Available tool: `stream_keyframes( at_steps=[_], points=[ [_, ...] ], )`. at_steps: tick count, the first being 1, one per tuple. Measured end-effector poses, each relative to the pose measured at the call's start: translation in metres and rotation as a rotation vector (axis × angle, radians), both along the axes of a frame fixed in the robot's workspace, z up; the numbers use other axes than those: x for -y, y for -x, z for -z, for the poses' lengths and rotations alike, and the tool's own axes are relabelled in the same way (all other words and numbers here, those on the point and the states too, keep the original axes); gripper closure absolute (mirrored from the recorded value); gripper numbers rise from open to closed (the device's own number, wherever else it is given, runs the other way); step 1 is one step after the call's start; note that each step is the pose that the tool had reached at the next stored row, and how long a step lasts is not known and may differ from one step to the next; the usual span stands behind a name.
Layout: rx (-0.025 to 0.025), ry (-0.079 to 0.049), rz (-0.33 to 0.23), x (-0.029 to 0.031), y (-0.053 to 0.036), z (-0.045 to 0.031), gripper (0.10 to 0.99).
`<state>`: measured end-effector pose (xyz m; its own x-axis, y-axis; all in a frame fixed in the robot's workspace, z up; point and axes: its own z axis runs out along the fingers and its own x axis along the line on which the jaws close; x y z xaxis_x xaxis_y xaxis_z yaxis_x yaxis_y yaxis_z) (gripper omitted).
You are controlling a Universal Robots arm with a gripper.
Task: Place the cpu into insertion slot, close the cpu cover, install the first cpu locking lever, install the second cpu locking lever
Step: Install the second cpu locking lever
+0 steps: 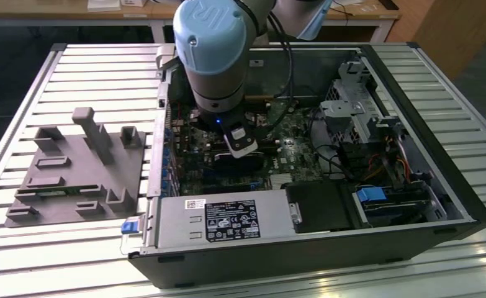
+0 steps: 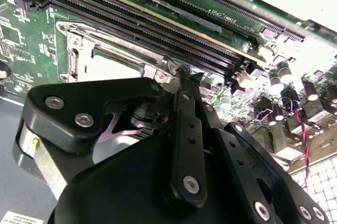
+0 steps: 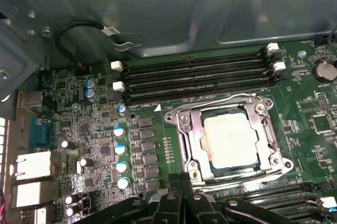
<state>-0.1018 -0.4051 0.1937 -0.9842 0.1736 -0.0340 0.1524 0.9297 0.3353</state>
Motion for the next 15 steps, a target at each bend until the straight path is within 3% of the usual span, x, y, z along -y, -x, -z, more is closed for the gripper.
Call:
stream_keyframes(
  at_steps=[9, 15],
  points=[
    [-0.0001, 0.003, 0.000, -0.0049, 0.0000, 0.0000, 0.980],
    [0.0000, 0.013, -0.002, -0.0052, 0.0000, 0.0020, 0.980]
  ],
)
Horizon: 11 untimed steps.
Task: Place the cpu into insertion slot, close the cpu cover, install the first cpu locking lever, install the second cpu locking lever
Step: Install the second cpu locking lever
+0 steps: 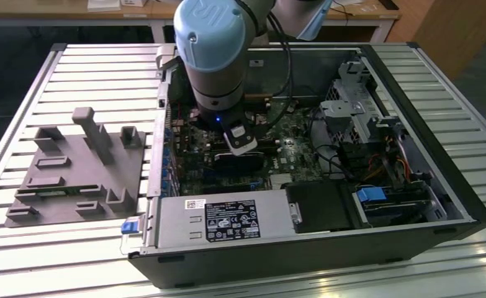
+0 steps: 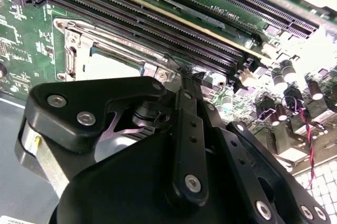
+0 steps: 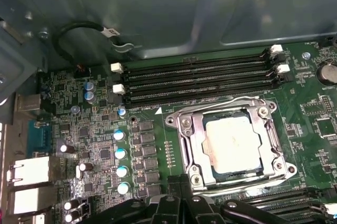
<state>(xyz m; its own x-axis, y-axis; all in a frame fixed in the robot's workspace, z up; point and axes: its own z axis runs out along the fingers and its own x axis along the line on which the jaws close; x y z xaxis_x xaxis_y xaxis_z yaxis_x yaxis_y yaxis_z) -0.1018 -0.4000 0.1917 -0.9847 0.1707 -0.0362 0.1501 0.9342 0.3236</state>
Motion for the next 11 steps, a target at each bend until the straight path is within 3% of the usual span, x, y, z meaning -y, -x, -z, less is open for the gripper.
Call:
stream_keyframes(
  at_steps=[11],
  points=[
    [-0.0001, 0.013, -0.007, 0.0001, 0.0000, 0.0029, 0.980]
  ],
)
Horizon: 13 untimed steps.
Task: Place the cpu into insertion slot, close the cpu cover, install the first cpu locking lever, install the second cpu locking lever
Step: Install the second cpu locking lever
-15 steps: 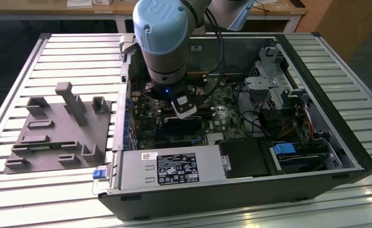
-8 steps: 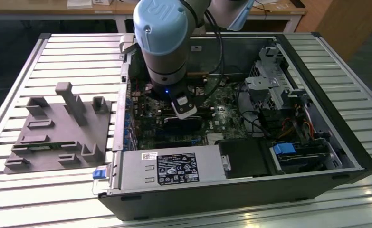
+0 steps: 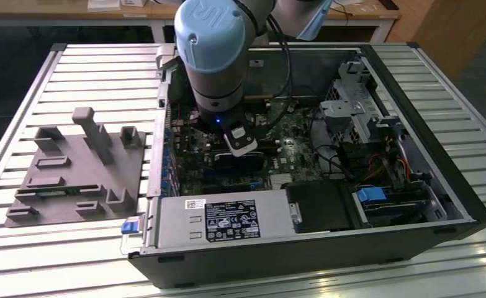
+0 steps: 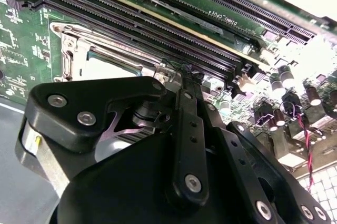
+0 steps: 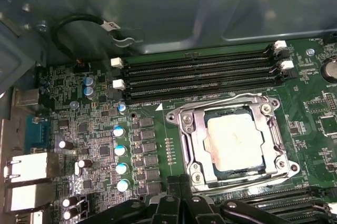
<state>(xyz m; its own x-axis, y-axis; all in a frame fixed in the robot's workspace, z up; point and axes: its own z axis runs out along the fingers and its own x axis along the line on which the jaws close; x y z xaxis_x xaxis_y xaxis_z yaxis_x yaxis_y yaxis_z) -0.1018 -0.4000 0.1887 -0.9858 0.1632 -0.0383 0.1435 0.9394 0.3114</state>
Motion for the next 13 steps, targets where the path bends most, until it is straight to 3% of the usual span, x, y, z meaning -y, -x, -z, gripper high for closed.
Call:
stream_keyframes(
  at_steps=[13],
  points=[
    [0.0002, 0.010, -0.002, -0.0001, 0.0000, -0.0043, 0.980]
  ],
)
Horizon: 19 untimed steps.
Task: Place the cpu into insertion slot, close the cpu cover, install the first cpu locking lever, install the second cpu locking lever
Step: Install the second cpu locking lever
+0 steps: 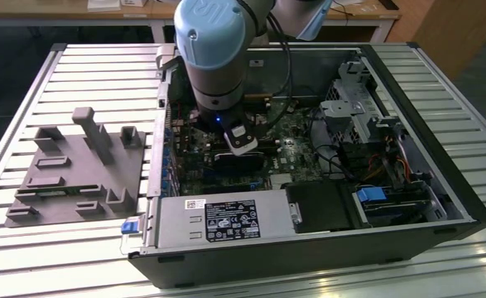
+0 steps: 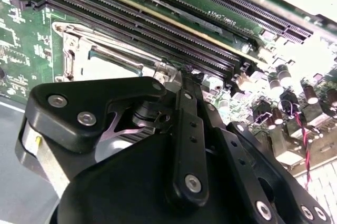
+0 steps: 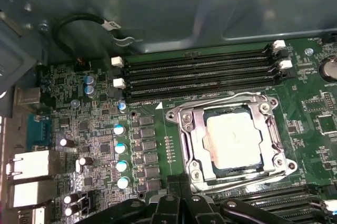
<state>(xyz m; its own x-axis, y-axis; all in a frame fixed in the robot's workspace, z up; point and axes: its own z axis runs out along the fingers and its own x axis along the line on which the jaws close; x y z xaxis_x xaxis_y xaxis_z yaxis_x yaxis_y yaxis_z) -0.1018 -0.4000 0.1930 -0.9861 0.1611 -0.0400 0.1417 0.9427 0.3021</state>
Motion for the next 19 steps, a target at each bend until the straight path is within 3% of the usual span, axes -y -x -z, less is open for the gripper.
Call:
stream_keyframes(
  at_steps=[6, 9, 19],
  points=[
    [0.0000, 0.000, 0.000, 0.0000, -0.0002, -0.0067, 0.980],
    [-0.0009, 0.000, 0.000, 0.0000, -0.0046, -0.0068, 0.980],
    [-0.0180, 0.004, 0.000, 0.0000, -0.0338, -0.0069, 0.980]
  ],
)
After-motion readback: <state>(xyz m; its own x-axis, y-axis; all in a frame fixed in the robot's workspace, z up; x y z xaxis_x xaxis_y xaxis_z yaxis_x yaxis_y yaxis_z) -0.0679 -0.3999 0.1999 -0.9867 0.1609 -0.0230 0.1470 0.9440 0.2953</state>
